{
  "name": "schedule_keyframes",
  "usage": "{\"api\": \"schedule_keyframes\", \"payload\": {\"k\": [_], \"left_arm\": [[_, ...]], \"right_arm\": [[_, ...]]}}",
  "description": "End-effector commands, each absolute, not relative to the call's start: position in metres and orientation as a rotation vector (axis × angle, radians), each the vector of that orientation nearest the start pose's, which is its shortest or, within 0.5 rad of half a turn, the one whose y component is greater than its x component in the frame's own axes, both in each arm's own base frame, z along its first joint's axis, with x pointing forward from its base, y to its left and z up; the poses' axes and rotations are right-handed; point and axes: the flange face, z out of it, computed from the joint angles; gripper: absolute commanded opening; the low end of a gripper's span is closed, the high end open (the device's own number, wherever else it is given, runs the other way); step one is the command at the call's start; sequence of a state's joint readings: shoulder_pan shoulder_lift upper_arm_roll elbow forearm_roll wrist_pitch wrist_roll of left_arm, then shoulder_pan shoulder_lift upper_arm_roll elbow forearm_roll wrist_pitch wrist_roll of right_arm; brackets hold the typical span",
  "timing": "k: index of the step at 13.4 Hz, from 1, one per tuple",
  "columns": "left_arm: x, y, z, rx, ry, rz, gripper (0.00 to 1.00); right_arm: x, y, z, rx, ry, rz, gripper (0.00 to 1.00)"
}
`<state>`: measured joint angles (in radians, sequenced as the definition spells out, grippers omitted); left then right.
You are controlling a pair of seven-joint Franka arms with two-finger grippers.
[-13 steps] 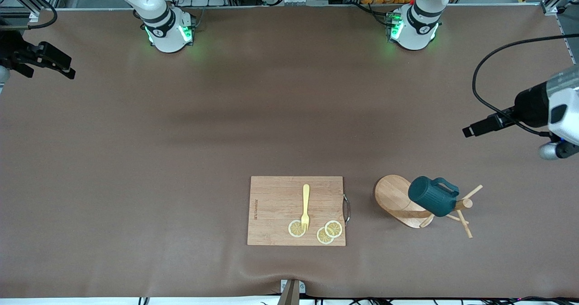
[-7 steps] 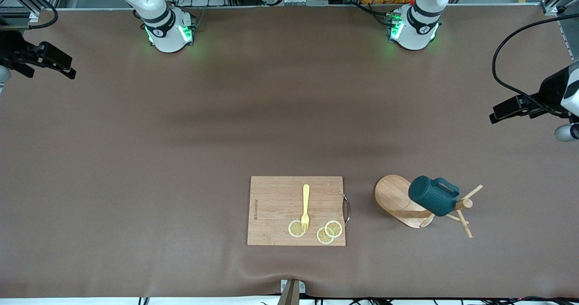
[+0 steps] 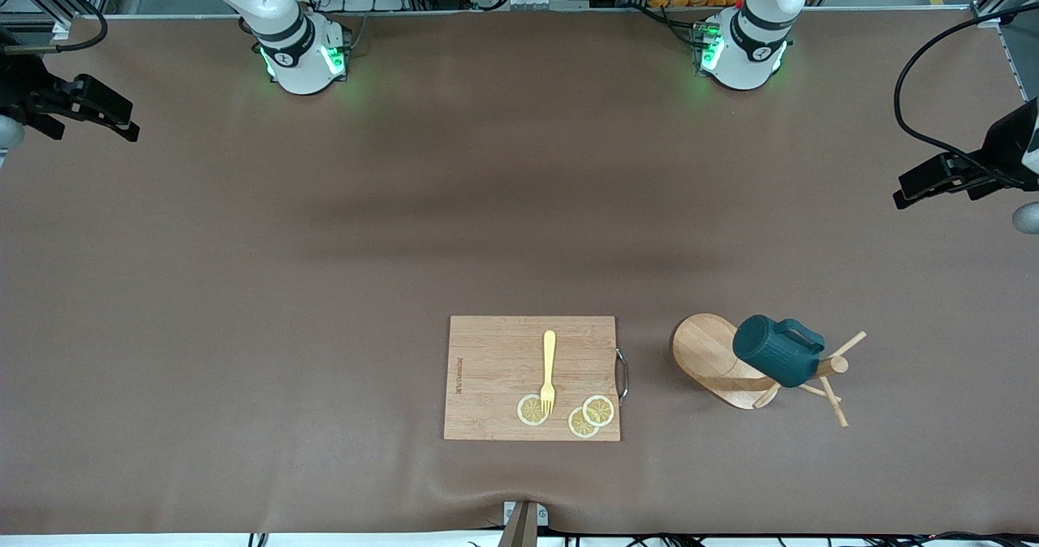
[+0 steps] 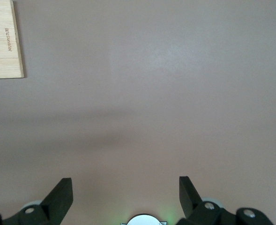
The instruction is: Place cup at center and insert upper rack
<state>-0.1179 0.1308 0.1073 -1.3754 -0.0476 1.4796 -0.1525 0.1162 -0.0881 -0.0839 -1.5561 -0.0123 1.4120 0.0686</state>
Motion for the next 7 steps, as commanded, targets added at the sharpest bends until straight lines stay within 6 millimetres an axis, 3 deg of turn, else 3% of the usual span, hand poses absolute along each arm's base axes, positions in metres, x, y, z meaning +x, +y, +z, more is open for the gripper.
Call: {"api": "schedule_keyframes", "payload": {"k": [1, 7], "left_arm": [[0.575, -0.022, 0.644, -3.192, -0.182, 0.015, 1.0], [0.564, -0.013, 0.65, -3.192, -0.204, -0.003, 1.0]], "right_arm": [[0.509, 0.015, 0.667, -3.156, 0.059, 0.082, 1.0], [0.509, 0.015, 0.668, -3.158, 0.067, 0.077, 1.0]]}}
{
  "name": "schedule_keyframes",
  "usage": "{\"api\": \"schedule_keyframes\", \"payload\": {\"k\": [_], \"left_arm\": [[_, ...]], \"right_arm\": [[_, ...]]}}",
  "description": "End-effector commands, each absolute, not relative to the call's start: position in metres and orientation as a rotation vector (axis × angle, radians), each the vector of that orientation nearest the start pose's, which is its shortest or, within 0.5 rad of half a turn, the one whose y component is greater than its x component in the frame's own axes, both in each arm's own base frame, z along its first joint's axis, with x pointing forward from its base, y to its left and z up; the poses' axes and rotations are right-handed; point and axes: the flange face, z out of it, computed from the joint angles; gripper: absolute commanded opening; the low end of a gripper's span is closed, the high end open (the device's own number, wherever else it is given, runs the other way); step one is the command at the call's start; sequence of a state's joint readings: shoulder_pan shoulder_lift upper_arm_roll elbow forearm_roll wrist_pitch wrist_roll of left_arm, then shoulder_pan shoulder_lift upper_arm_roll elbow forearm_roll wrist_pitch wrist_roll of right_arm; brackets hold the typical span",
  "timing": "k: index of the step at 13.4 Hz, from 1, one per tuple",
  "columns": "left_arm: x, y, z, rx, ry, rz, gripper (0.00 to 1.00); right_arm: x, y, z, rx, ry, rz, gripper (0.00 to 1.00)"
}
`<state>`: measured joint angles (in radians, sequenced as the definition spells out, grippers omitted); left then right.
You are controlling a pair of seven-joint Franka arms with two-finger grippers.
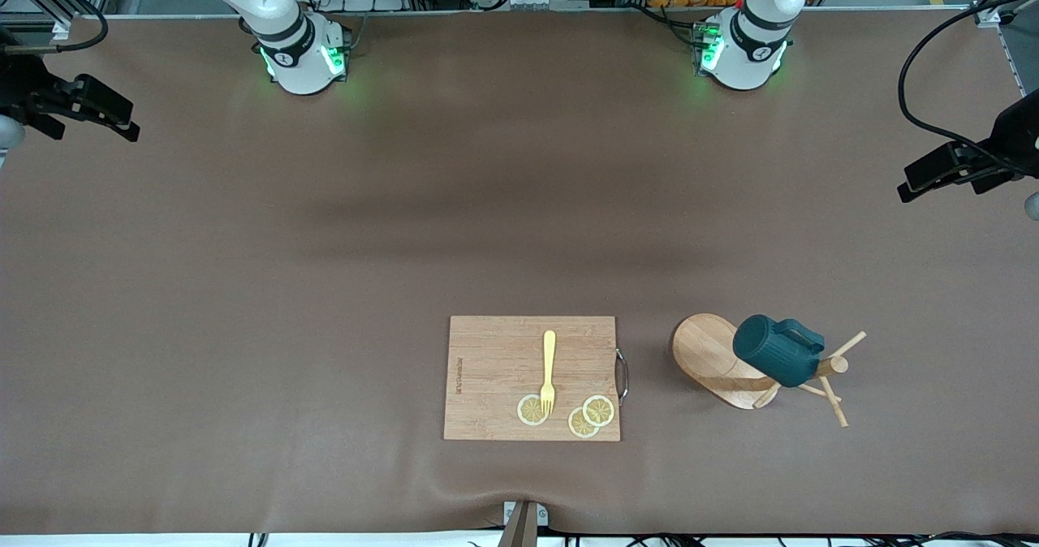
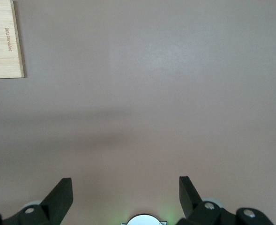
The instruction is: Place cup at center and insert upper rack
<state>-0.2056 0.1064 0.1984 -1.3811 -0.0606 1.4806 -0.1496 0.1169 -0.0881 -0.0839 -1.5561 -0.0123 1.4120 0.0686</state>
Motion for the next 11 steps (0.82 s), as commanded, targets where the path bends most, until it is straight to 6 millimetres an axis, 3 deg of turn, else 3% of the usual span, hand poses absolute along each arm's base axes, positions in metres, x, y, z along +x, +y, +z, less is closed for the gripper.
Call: {"api": "schedule_keyframes", "payload": {"k": [1, 6, 11], "left_arm": [[0.565, -0.011, 0.649, -3.188, -0.208, -0.018, 1.0], [0.55, 0.004, 0.652, -3.188, -0.234, -0.008, 1.0], [0.546, 0.003, 0.652, -3.167, -0.208, -0.007, 1.0]], "right_arm": [[0.509, 0.015, 0.668, -3.158, 0.065, 0.077, 1.0], [0.51, 0.015, 0.667, -3.158, 0.05, 0.077, 1.0], [0.512, 0.011, 0.664, -3.158, 0.062, 0.084, 1.0]]}}
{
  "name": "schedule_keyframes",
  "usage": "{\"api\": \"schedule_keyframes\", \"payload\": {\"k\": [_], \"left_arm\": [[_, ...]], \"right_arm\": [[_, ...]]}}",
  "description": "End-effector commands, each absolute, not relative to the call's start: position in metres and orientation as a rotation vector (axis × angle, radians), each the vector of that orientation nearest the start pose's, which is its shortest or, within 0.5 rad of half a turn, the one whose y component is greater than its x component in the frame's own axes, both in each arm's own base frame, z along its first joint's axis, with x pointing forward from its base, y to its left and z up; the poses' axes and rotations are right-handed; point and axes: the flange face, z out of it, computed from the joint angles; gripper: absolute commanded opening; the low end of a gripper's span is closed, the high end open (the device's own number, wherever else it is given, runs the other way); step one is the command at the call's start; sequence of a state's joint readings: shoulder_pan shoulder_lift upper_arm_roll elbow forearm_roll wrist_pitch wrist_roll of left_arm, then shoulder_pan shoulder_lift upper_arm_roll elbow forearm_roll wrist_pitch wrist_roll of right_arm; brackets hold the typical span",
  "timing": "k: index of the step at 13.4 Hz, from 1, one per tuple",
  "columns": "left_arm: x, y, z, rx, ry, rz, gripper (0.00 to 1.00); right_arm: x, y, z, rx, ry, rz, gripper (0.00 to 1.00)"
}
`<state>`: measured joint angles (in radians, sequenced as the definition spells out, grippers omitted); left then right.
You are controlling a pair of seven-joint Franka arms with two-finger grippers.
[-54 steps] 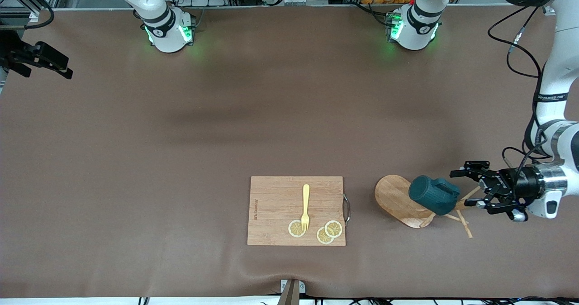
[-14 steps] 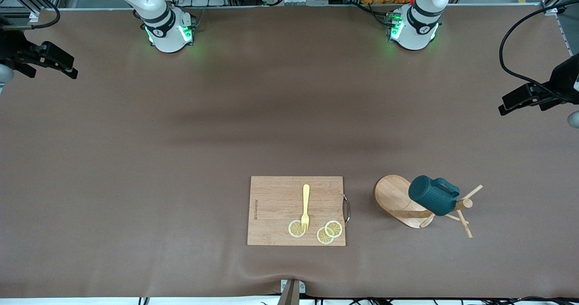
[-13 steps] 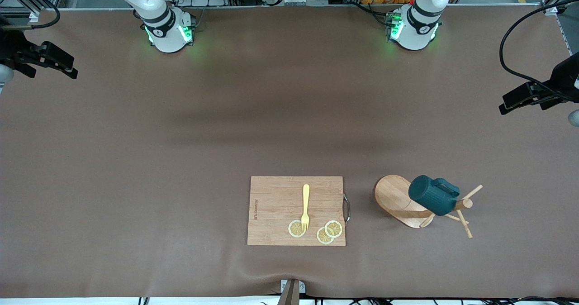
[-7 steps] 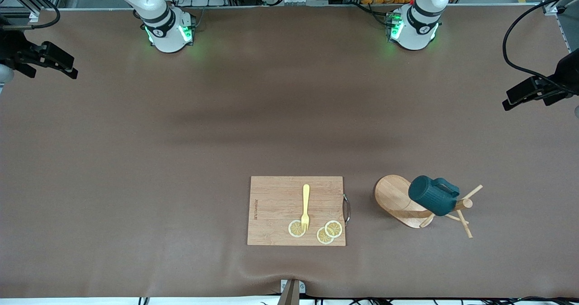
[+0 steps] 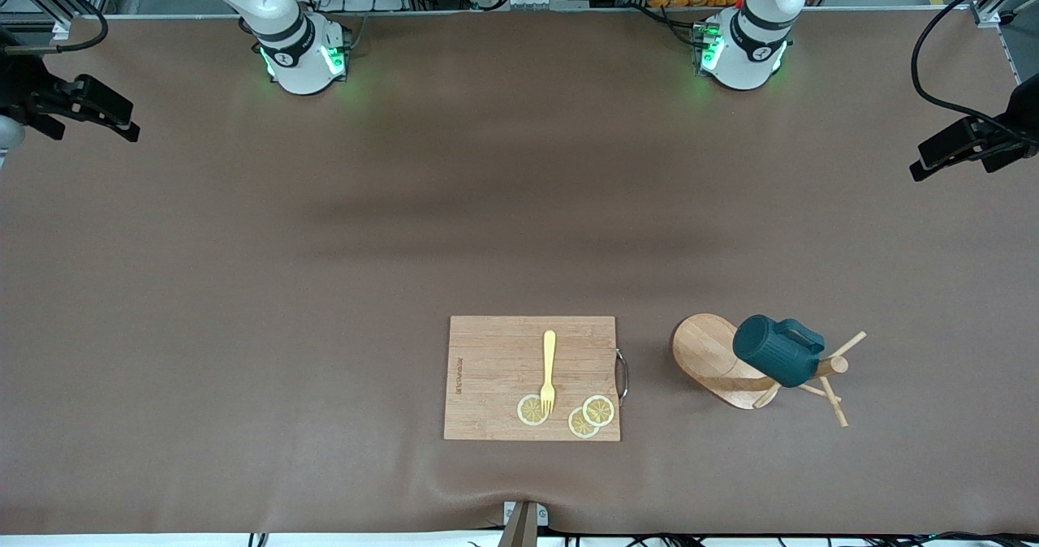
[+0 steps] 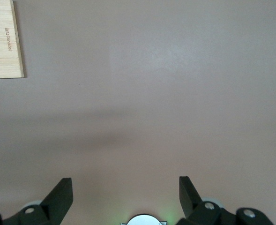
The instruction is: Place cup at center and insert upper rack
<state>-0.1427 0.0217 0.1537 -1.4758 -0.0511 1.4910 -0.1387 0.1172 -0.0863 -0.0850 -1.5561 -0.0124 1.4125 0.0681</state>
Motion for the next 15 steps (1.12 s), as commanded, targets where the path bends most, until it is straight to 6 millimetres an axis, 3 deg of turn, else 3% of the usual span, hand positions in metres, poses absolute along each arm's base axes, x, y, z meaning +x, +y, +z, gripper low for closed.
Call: {"api": "schedule_keyframes", "payload": {"k": [1, 4, 9, 15], "left_arm": [[0.546, 0.008, 0.652, -3.164, -0.223, -0.007, 1.0], [0.546, 0.01, 0.644, -3.162, -0.218, 0.019, 1.0], [0.544, 0.001, 0.647, -3.165, -0.165, 0.024, 1.0], [0.54, -0.006, 0.662, -3.168, -0.129, 0.005, 1.0]], "right_arm": [[0.512, 0.011, 0.664, -3.158, 0.064, 0.084, 1.0], [0.513, 0.011, 0.663, -3.158, 0.064, 0.084, 1.0], [0.513, 0.013, 0.664, -3.158, 0.069, 0.074, 1.0], [0.512, 0.018, 0.662, -3.157, 0.066, 0.093, 1.0]]}}
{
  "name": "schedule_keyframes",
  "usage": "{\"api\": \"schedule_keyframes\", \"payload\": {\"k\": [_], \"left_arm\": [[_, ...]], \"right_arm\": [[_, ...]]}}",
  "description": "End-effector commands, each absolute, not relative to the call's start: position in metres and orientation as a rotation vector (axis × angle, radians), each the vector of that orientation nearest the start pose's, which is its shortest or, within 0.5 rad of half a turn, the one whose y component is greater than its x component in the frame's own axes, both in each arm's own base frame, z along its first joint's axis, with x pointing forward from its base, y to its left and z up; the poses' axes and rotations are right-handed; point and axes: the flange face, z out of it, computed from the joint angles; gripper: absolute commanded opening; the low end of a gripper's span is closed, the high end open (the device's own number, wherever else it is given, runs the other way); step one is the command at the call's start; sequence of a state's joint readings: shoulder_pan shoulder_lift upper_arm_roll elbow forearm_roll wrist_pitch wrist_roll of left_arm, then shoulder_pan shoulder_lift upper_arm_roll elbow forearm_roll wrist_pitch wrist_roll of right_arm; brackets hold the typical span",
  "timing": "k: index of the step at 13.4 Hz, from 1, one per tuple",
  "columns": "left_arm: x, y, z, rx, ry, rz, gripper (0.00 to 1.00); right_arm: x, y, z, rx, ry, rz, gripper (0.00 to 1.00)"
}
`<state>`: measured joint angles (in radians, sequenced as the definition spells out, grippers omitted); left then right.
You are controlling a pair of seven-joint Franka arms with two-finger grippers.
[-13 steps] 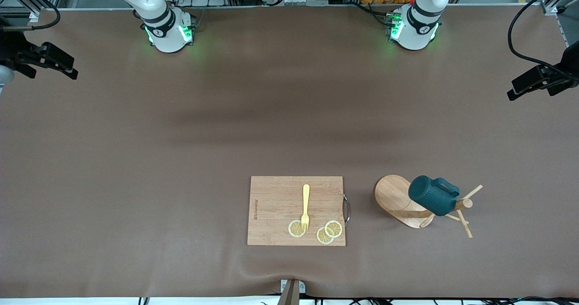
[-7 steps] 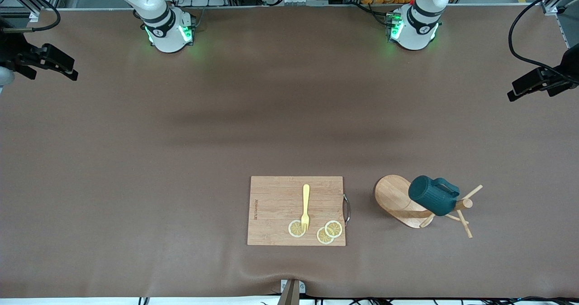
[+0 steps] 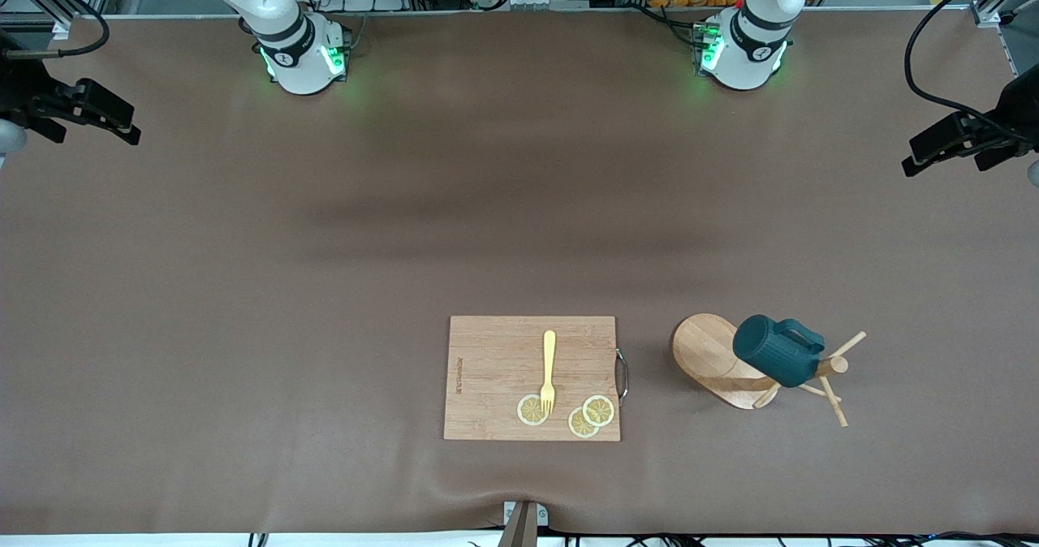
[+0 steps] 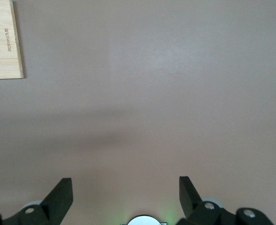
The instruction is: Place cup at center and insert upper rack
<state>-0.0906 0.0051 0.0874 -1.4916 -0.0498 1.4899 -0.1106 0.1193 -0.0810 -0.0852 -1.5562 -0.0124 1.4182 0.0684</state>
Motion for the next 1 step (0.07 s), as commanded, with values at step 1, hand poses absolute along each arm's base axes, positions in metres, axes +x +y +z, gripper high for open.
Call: {"api": "schedule_keyframes", "payload": {"k": [1], "left_arm": [[0.5388, -0.0108, 0.6611, -3.158, -0.123, 0.023, 1.0]], "right_arm": [[0.512, 0.0189, 0.6602, -3.15, 0.065, 0.099, 1.0]]}}
